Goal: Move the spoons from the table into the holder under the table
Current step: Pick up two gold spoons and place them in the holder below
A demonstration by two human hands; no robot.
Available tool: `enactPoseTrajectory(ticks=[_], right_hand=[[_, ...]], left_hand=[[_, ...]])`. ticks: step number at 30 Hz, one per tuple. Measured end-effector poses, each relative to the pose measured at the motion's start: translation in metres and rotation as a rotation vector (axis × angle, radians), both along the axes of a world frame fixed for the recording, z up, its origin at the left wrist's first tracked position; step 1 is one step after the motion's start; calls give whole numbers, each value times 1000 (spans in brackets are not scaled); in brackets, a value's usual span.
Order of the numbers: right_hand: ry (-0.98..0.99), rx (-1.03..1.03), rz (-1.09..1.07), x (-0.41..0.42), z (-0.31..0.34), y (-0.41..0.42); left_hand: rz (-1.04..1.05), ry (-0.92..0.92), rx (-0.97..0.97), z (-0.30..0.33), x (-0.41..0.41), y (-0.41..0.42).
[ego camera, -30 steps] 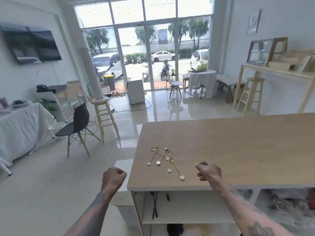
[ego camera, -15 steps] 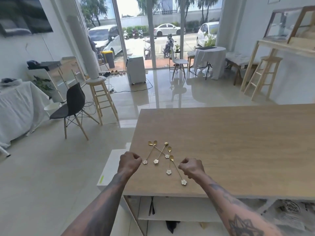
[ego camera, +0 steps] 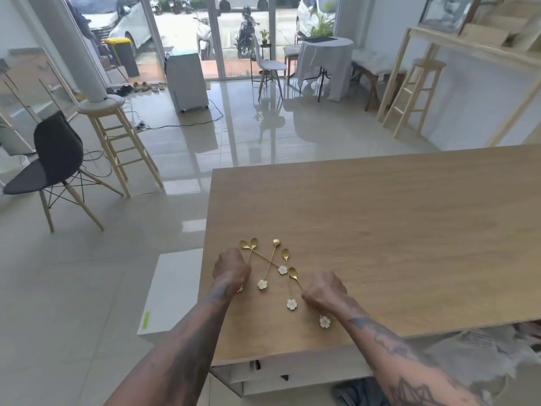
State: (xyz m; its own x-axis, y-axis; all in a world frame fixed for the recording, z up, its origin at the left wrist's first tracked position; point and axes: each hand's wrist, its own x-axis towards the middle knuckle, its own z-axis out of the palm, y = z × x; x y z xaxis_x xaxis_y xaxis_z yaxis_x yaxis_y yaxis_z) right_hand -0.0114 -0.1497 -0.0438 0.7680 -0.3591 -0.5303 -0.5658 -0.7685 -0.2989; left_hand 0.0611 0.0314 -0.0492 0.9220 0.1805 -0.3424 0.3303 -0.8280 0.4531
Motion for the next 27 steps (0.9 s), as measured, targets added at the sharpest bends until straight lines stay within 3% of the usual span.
enactPoseTrajectory(ticks=[9, 16, 27], right_hand=[[-122, 150, -76, -5, 25, -7], [-337, 272, -115, -17, 92, -18], [-536, 421, -60, -143, 156, -49]], left_hand=[[12, -14, -162, 9, -10, 10], [48, -195, -273, 68, -41, 7], [120, -416, -327, 128, -196, -19]])
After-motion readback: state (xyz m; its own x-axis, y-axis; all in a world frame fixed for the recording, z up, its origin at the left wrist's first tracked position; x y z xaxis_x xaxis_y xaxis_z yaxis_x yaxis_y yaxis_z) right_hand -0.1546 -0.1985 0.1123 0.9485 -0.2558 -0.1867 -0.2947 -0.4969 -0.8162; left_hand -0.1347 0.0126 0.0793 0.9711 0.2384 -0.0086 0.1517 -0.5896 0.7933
